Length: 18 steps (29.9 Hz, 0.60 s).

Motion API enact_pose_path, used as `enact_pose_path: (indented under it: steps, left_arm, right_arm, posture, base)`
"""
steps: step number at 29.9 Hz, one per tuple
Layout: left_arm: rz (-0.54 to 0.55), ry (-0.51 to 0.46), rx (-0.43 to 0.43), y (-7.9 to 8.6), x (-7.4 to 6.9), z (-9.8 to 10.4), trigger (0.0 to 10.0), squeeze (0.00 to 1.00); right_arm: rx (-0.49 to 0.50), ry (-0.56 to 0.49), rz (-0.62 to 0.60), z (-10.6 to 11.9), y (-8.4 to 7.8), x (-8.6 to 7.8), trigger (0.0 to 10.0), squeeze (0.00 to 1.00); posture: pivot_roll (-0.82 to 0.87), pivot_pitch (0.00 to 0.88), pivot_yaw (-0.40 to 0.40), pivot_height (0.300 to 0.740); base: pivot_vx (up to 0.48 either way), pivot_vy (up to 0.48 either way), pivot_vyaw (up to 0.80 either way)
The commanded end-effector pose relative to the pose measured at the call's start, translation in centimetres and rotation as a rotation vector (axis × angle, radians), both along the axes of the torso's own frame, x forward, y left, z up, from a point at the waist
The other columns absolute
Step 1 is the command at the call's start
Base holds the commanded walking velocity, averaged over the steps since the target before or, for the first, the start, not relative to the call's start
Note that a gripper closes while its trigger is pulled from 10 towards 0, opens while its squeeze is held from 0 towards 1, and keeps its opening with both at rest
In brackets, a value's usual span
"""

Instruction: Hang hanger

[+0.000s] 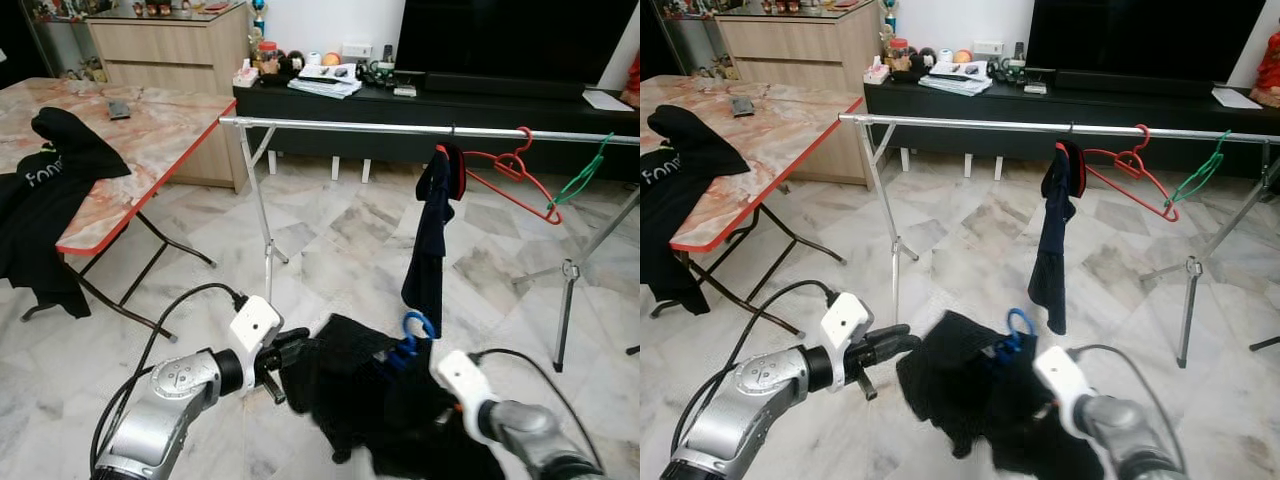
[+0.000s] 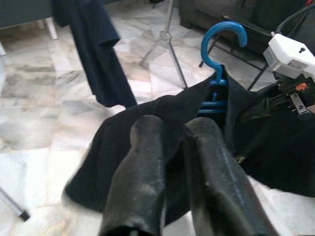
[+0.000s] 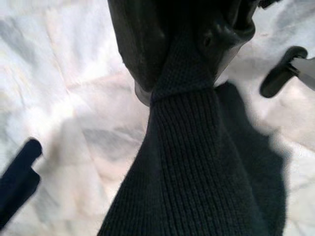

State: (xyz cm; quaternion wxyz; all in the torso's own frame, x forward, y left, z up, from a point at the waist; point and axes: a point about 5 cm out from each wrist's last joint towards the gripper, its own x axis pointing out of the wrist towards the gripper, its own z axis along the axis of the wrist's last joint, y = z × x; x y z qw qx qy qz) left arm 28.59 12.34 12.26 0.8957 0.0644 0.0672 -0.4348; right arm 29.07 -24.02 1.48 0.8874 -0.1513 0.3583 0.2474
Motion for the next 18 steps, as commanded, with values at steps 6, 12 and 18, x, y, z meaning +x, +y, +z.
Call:
enact_pose_path:
  steps: [6,12,18]
  left_arm:
    - [-0.009,-0.007,-0.014,-0.2,-0.1,0.5,10.0,1.0]
    - [0.008,-0.001,-0.001,0.6,-0.2,0.2,10.0,1.0]
    - [0.049,0.006,0.063,2.3,-0.3,-0.3,10.0,1.0]
  right_arm:
    - [0.066,-0.082,0.03,0.8,2.9,1.6,0.0,0.0]
    - [0.077,-0.164,-0.001,2.0,1.8,2.2,0.0,0.0]
    - [0.047,-0.192,0.038,2.8,0.2,2.1,0.0,0.0]
  posture:
    - [0.14,0.04,-0.018,0.74]
    - [0.13,0.038,-0.019,0.74]
    - [0.13,0.038,-0.019,0.74]
  base:
    - [0.0,0.0,0.0]
    - [0.0,0.0,0.0]
    - [0.0,0.0,0.0]
